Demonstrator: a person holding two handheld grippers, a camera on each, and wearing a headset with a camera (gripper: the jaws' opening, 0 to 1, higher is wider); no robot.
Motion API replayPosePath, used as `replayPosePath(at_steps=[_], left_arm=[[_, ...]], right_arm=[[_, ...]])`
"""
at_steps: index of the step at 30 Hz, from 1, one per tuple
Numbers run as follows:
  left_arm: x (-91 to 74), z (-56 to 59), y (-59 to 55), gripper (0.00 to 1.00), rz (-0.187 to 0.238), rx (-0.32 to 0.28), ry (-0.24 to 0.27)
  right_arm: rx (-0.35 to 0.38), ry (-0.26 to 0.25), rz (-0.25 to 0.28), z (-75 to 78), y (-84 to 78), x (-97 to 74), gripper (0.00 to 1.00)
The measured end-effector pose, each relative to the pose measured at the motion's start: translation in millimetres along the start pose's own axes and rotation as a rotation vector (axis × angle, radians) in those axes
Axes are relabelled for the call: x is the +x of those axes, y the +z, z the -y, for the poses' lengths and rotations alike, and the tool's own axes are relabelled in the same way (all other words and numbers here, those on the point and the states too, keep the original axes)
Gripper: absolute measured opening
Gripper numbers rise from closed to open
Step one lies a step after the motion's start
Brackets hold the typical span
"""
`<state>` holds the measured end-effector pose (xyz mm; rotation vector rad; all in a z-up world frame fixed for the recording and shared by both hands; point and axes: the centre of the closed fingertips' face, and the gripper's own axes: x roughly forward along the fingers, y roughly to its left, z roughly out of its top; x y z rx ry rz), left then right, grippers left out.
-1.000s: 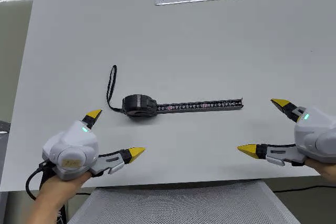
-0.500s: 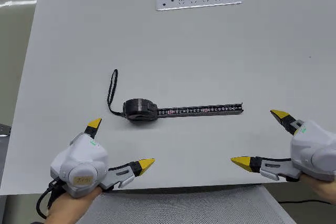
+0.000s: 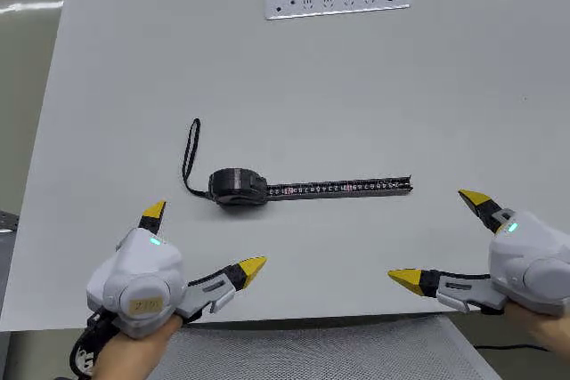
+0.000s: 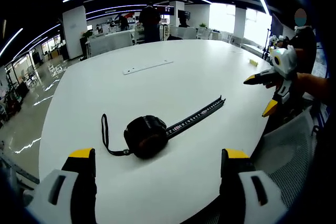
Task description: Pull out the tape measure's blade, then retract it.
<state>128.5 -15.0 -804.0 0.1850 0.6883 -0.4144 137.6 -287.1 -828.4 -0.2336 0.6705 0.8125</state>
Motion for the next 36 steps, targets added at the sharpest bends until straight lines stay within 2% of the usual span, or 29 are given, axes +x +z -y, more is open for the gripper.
replayPosePath(at_steps=[13, 21, 26, 36], left_arm=[[7.0, 0.1, 3.6, 0.99, 0.022, -0.081, 0.077], [15.1, 6.4, 3.9, 0.99, 0.029, -0.095, 0.109], [17.5, 2.2, 6.1, 0.99, 0.057, -0.121, 0.152], [25.8, -0.6, 5.2, 0.98, 0.073, -0.155, 0.181]], right_arm=[[0.023, -0.017, 0.003, 0.7, 2.0, -0.9, 0.98], [0.03, -0.01, -0.002, -3.5, 0.1, 0.7, 0.97], [0.033, -0.003, -0.002, -5.2, -0.5, 1.2, 0.97], [0.021, 0.006, -0.001, -2.9, -1.7, -0.3, 0.95]])
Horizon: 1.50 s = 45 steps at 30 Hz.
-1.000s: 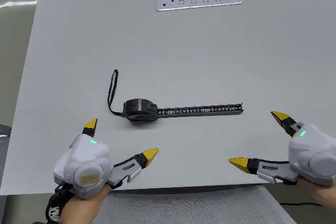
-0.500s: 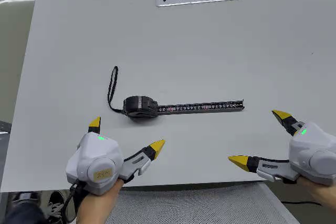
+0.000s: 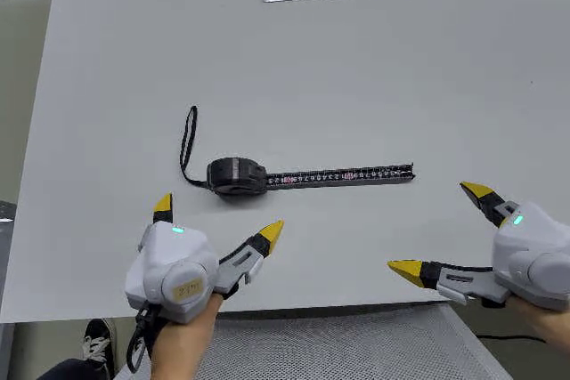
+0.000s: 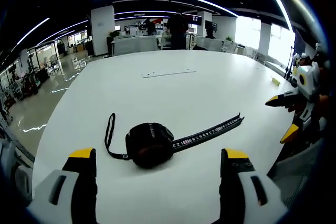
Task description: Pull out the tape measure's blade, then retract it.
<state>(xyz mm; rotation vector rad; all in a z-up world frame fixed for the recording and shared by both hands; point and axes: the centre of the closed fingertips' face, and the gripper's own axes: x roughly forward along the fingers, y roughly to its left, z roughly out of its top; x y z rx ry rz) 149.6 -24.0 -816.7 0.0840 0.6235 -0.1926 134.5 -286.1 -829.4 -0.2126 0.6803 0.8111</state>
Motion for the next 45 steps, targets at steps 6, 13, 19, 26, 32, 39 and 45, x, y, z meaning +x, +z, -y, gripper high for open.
replayPosePath(at_steps=[6, 13, 19, 26, 32, 39, 45], left_arm=[[4.9, -2.5, -1.5, 0.94, 0.005, -0.031, 0.024], [10.1, -4.8, -3.6, 0.93, 0.007, -0.04, 0.041], [15.4, -4.0, -4.8, 0.92, 0.007, -0.042, 0.046], [21.7, -3.8, -4.9, 0.9, 0.012, -0.049, 0.053], [27.3, -4.2, -4.8, 0.88, 0.011, -0.054, 0.057], [34.1, -7.5, -4.3, 0.85, 0.013, -0.066, 0.075], [39.5, -10.0, -4.4, 0.82, 0.015, -0.076, 0.092]], right_arm=[[-0.024, 0.031, 0.001, -1.8, -1.8, 0.6, 0.91], [-0.038, 0.049, 0.005, -1.4, -3.0, 1.1, 0.88], [-0.069, 0.066, 0.011, 0.7, -4.9, 1.4, 0.84], [-0.108, 0.087, 0.02, 4.5, -3.8, 2.7, 0.78], [-0.154, 0.106, 0.021, 9.1, -3.5, 4.6, 0.71], [-0.199, 0.137, 0.015, 14.3, -4.7, 9.2, 0.63], [-0.229, 0.162, 0.01, 17.5, -3.5, 13.1, 0.58]])
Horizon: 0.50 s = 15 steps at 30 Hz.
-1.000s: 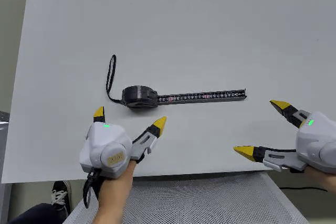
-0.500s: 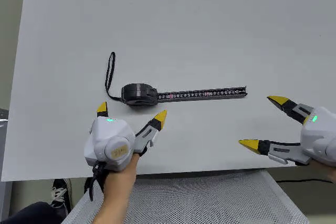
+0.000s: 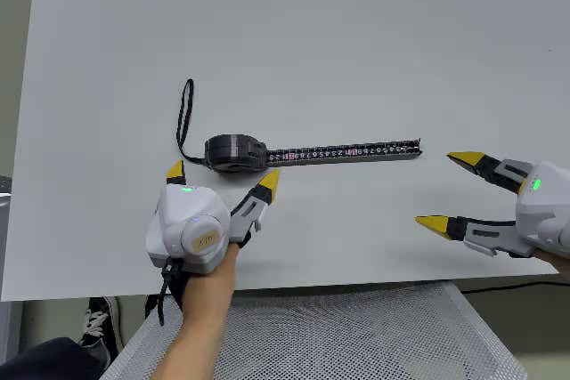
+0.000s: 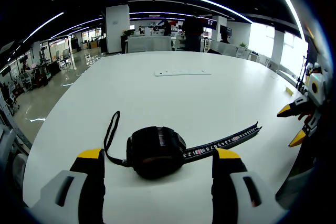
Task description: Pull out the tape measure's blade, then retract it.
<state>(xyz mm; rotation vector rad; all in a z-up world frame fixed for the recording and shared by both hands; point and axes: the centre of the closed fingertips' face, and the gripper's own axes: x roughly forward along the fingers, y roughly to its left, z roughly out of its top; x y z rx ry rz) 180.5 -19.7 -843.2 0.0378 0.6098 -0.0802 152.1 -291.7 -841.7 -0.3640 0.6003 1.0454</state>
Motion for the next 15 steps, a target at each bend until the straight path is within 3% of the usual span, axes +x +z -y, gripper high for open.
replayPosePath(at_steps=[15], left_arm=[[13.9, 0.9, -2.4, 0.77, -0.001, -0.032, 0.027]], right_arm=[[-0.068, 0.069, -0.008, 14.7, -6.0, 6.3, 0.47]])
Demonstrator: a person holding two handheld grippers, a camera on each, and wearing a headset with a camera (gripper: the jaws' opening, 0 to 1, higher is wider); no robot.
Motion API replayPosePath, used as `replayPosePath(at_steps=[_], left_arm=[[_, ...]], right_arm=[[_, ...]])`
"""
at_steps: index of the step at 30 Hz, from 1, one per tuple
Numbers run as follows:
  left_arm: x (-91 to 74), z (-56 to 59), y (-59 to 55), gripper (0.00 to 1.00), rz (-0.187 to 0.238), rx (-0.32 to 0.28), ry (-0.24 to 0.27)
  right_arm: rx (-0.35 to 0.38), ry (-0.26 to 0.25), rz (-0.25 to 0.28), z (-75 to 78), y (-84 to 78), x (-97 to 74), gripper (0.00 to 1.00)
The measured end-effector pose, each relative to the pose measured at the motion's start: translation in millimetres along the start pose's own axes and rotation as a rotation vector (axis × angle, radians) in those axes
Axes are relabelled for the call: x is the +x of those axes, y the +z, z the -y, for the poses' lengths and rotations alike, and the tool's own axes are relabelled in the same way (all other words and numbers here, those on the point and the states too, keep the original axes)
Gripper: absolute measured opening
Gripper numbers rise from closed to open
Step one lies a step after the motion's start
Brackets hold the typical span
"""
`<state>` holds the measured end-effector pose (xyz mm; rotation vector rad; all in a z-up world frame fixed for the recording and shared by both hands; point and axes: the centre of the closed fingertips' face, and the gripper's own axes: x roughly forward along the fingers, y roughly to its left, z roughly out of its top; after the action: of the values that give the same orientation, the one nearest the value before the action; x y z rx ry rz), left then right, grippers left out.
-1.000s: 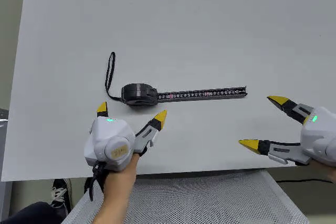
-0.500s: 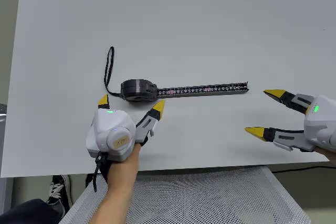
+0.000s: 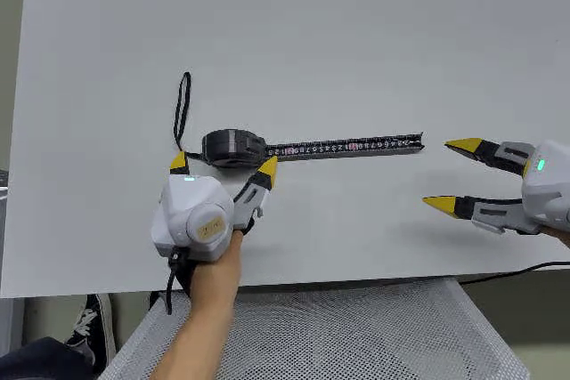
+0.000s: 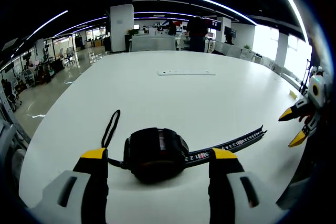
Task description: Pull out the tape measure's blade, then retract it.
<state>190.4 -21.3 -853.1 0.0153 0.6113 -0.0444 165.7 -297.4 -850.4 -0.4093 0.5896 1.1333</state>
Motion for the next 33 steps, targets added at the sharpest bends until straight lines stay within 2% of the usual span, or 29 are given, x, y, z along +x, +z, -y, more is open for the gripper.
replayPosePath(at_steps=[12, 19, 33], left_arm=[[6.1, -6.0, -1.4, 0.73, 0.005, -0.027, 0.031], [9.2, -5.9, -4.6, 0.71, 0.0, -0.035, 0.037], [19.0, -5.4, -2.3, 0.69, 0.0, -0.039, 0.049]], right_arm=[[-0.057, 0.043, -0.006, 11.1, -3.3, 11.9, 0.41], [-0.106, 0.075, -0.028, 16.1, -8.7, 21.5, 0.38], [-0.165, 0.108, -0.06, 35.1, -19.9, 37.3, 0.31]])
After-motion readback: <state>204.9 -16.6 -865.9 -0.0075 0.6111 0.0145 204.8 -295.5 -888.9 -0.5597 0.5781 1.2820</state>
